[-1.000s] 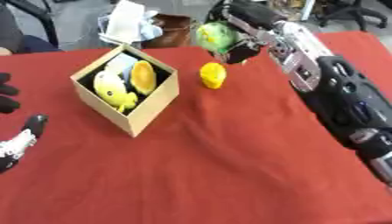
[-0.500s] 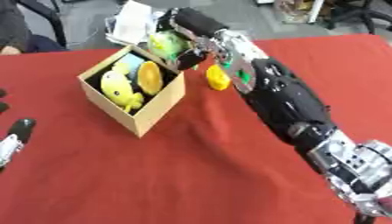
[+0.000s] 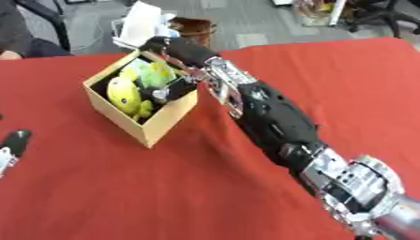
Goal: Pick up objects on the table and place them in the box.
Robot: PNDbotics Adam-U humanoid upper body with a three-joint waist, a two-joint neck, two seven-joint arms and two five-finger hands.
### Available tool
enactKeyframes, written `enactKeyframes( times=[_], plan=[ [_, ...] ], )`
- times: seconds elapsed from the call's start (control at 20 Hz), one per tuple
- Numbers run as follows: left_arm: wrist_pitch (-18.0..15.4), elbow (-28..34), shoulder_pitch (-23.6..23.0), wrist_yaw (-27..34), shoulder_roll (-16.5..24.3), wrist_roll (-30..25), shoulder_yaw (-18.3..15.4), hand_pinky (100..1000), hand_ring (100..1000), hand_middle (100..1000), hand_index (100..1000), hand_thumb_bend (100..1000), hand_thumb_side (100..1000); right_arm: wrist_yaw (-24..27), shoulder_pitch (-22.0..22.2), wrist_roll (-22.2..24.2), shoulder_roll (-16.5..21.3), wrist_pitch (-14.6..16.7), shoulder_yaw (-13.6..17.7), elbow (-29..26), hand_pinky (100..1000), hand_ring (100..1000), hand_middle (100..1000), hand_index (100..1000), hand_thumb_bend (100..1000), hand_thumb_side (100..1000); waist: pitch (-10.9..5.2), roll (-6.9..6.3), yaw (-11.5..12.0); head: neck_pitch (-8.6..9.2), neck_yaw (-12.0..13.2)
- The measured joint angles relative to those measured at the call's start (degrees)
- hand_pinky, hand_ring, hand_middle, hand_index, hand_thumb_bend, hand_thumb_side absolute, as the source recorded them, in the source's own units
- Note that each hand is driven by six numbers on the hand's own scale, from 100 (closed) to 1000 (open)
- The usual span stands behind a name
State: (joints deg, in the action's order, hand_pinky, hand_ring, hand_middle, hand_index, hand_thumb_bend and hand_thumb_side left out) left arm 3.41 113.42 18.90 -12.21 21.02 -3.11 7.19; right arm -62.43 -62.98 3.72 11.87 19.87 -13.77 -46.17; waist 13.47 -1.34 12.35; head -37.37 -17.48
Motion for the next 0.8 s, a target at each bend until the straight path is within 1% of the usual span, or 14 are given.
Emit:
enactKeyframes(
  times=[0.15, 0.35, 0.6, 0.8],
  plan=[
    [0.0, 0.0, 0.0, 0.0, 0.0, 0.0, 0.0, 644, 606, 619, 809, 460, 274, 0.2, 0.0, 1.5, 0.2, 1.0, 0.3, -1.0, 820, 876, 928, 955, 438, 485, 0.00, 0.00, -0.4, 0.18, 0.0],
    [0.1, 0.0, -0.2, 0.0, 0.0, 0.1, 0.0, 644, 605, 619, 809, 462, 277, 2.5, -0.6, 2.9, 1.9, 1.3, 0.8, -4.5, 807, 872, 918, 953, 417, 480, 0.00, 0.00, -1.3, 0.20, 0.3],
    [0.3, 0.0, -0.5, -0.1, 0.0, 0.0, 0.0, 644, 605, 619, 809, 464, 278, 6.4, -1.7, 4.1, 5.4, 0.4, 2.7, -8.5, 797, 871, 912, 954, 402, 476, 0.00, 0.00, -2.5, 0.20, 0.8],
    [0.5, 0.0, -0.8, -0.4, 0.0, 0.2, -0.1, 644, 604, 618, 809, 466, 279, 9.7, -1.6, 5.6, 8.5, -1.2, 4.6, -8.9, 790, 868, 908, 954, 394, 475, 0.00, 0.00, -3.3, 0.20, 1.3]
  ],
)
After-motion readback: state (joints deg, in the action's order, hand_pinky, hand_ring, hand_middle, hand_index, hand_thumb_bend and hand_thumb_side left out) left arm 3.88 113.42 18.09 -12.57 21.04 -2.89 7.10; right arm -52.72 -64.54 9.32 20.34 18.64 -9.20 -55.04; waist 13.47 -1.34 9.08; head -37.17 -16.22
